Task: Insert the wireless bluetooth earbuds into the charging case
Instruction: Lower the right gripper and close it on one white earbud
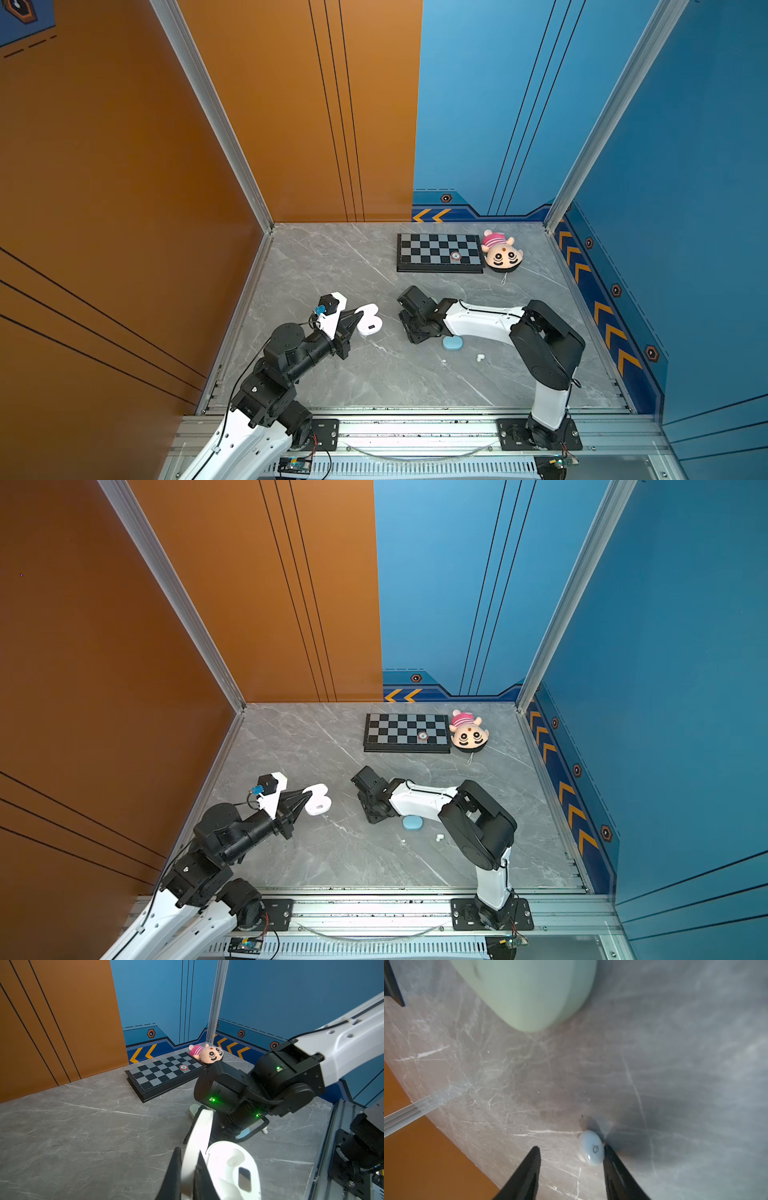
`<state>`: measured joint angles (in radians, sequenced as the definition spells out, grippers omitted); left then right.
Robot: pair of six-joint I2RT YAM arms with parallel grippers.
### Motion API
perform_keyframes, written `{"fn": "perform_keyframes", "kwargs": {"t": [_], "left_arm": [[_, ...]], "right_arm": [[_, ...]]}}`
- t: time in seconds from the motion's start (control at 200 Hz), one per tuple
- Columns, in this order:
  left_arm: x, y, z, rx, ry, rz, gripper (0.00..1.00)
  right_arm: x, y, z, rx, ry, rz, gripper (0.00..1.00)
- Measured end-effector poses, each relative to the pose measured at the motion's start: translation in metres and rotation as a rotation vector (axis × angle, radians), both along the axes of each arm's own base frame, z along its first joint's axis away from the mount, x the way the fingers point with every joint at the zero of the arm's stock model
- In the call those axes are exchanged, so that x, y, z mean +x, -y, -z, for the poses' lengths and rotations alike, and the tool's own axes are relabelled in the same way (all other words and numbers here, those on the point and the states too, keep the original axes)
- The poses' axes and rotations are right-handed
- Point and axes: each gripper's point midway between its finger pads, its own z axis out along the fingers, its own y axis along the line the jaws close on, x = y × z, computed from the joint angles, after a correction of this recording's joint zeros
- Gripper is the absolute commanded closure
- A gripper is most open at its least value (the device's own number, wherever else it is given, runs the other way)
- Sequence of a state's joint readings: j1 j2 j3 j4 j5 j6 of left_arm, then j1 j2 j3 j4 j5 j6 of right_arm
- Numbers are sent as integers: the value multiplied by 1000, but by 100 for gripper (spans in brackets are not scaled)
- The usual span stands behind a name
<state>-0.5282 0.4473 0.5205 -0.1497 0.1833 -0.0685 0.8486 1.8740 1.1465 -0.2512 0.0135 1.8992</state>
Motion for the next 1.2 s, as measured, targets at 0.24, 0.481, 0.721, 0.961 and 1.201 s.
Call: {"fn": "perform_keyframes", "kwargs": {"t": [0.24,0.481,0.721,0.961,1.201], "left_arm": [[0,0,0,0,0,0,100],[-1,-1,-1,-2,3,0,100],[-2,-1,-1,-2,2,2,100],[1,1,4,9,-18,4,100],[4,4,4,17,-32,9,100]], "right_arm": [[15,14,-4,-81,39,-103,51],[20,5,-34,-228,148,-510,47],[17,9,-62,-305,291,-1001,49],[12,16,-39,-272,242,-1150,54],[0,17,-4,-270,146,-1203,59]]}}
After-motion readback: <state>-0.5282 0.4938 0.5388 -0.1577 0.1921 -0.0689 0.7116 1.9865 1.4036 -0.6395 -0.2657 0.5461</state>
